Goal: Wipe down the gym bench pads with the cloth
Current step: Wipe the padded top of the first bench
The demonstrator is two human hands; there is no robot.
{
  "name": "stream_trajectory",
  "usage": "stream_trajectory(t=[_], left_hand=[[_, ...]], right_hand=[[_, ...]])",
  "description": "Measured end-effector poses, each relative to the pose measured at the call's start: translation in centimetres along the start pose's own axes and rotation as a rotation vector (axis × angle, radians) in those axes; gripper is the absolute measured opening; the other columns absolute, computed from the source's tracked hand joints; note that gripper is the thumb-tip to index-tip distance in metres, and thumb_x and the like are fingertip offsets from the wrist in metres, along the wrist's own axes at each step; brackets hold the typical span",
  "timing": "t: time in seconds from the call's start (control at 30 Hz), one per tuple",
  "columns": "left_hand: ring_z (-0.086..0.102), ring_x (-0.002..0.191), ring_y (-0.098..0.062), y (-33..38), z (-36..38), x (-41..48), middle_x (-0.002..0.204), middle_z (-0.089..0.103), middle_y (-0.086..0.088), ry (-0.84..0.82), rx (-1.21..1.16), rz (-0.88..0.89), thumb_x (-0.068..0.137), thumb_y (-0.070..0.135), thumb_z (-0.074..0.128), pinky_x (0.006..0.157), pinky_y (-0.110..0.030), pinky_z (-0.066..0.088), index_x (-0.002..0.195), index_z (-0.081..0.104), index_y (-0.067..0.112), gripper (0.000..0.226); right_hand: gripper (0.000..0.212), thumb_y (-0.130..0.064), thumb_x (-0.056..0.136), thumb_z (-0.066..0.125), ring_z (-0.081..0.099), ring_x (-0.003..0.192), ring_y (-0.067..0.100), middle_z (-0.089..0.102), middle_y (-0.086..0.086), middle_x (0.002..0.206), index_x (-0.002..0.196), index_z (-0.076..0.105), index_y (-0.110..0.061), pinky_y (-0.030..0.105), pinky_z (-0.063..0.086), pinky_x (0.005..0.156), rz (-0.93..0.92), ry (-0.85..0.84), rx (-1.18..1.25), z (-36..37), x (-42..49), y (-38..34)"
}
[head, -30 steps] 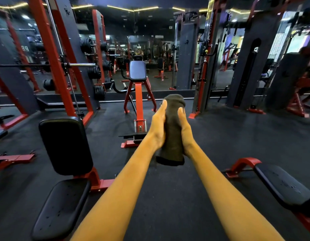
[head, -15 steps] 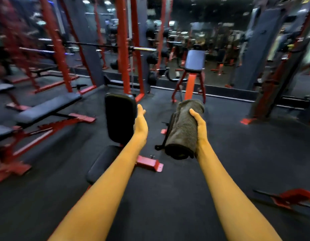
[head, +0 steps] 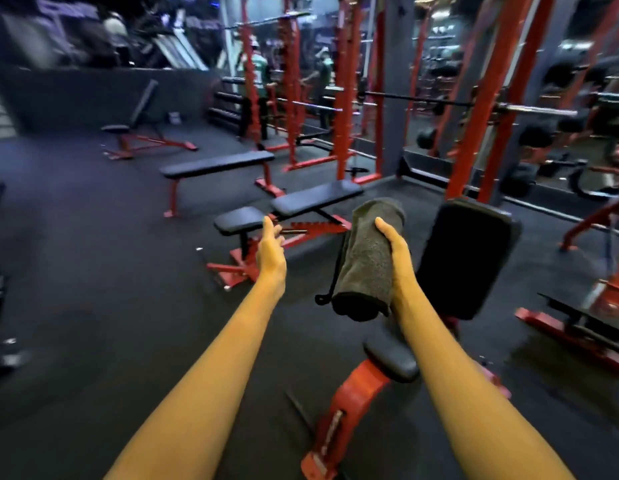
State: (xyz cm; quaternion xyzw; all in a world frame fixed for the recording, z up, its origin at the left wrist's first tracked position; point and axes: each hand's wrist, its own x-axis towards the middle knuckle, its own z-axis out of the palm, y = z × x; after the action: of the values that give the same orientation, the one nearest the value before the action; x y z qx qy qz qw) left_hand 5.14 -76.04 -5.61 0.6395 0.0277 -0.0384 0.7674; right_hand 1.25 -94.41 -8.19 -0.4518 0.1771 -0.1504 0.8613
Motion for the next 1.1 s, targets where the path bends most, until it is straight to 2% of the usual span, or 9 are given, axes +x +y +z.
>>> stream_trajectory(t=[0.1,0.23,0.4,0.47,0.57,0.73,0.8,0.93,1.1], left_hand=[[0.040,0.130,-0.028,2.3,-8.3,4.4,0.143,0.043,-0.014,0.069,-0.020,0.036,0.100,0.051,0.022,0.102,-0.037,0.030,0.137,0.046,0.011,0.060],[0.042,0.128,-0.029,4.4,-17.7,9.2,0.140,0.046,-0.014,0.143,-0.019,0.025,0.100,0.052,0.022,0.089,-0.034,0.032,0.134,0.050,0.012,0.059],[0.044,0.126,-0.028,5.3,-25.9,15.4,0.138,0.047,-0.015,0.237,-0.015,0.031,0.099,0.054,0.018,0.103,-0.040,0.030,0.134,0.049,0.015,0.061],[0.042,0.129,-0.029,5.5,-28.5,18.3,0.140,0.046,-0.015,0.265,-0.029,0.027,0.099,0.053,0.017,0.107,-0.043,0.027,0.135,0.048,0.015,0.061],[0.041,0.130,-0.029,5.9,-31.9,23.4,0.140,0.046,-0.015,0.294,-0.027,0.027,0.099,0.054,0.016,0.106,-0.043,0.027,0.136,0.047,0.014,0.062],[0.044,0.126,-0.028,8.2,-35.8,35.0,0.136,0.049,-0.013,0.367,-0.039,0.050,0.099,0.055,0.016,0.103,-0.042,0.030,0.133,0.050,0.015,0.063],[0.044,0.126,-0.028,9.7,-36.7,40.1,0.136,0.050,-0.013,0.385,-0.046,0.055,0.099,0.055,0.015,0.103,-0.042,0.030,0.133,0.050,0.015,0.063],[0.045,0.126,-0.028,12.3,-38.4,49.1,0.137,0.049,-0.013,0.404,-0.071,0.094,0.099,0.054,0.016,0.105,-0.044,0.030,0.133,0.050,0.015,0.061],[0.048,0.123,-0.027,12.8,-41.9,59.5,0.134,0.051,-0.012,0.436,-0.063,0.089,0.099,0.054,0.017,0.103,-0.042,0.033,0.131,0.052,0.016,0.060]], right_hand=[[0.113,-0.052,0.039,0.092,0.067,0.094,0.036,0.064,0.021,0.119,0.136,0.049,-0.012,0.045,0.055,0.073,0.056,-0.098,-0.001,9.1,1.3,5.0],[0.095,-0.044,0.050,0.086,0.068,0.082,0.034,0.065,0.024,0.115,0.130,0.053,-0.006,0.042,0.055,0.068,0.136,-0.227,0.015,19.2,3.4,10.6],[0.103,-0.048,0.046,0.087,0.065,0.091,0.035,0.062,0.024,0.122,0.133,0.050,-0.005,0.044,0.055,0.073,0.202,-0.298,-0.025,28.9,8.3,16.4],[0.098,-0.047,0.052,0.086,0.066,0.088,0.034,0.063,0.023,0.121,0.133,0.049,-0.004,0.043,0.056,0.071,0.245,-0.357,-0.026,32.4,10.6,18.6],[0.074,-0.045,0.070,0.076,0.066,0.079,0.028,0.066,0.020,0.108,0.125,0.056,-0.002,0.038,0.056,0.066,0.281,-0.415,-0.019,37.2,15.2,21.9],[0.111,-0.056,0.044,0.089,0.065,0.099,0.034,0.060,0.020,0.128,0.137,0.047,-0.011,0.045,0.054,0.077,0.309,-0.440,-0.075,46.1,25.4,26.1],[0.108,-0.056,0.046,0.088,0.066,0.097,0.034,0.061,0.021,0.125,0.135,0.049,-0.010,0.043,0.055,0.075,0.312,-0.452,-0.078,49.8,29.5,26.6],[0.082,-0.051,0.065,0.075,0.066,0.088,0.031,0.066,0.021,0.114,0.128,0.057,-0.001,0.038,0.055,0.072,0.305,-0.549,-0.023,56.8,36.9,27.9],[0.091,-0.053,0.056,0.080,0.064,0.091,0.033,0.064,0.023,0.118,0.129,0.057,-0.003,0.042,0.055,0.076,0.336,-0.563,-0.053,64.5,44.9,31.8]])
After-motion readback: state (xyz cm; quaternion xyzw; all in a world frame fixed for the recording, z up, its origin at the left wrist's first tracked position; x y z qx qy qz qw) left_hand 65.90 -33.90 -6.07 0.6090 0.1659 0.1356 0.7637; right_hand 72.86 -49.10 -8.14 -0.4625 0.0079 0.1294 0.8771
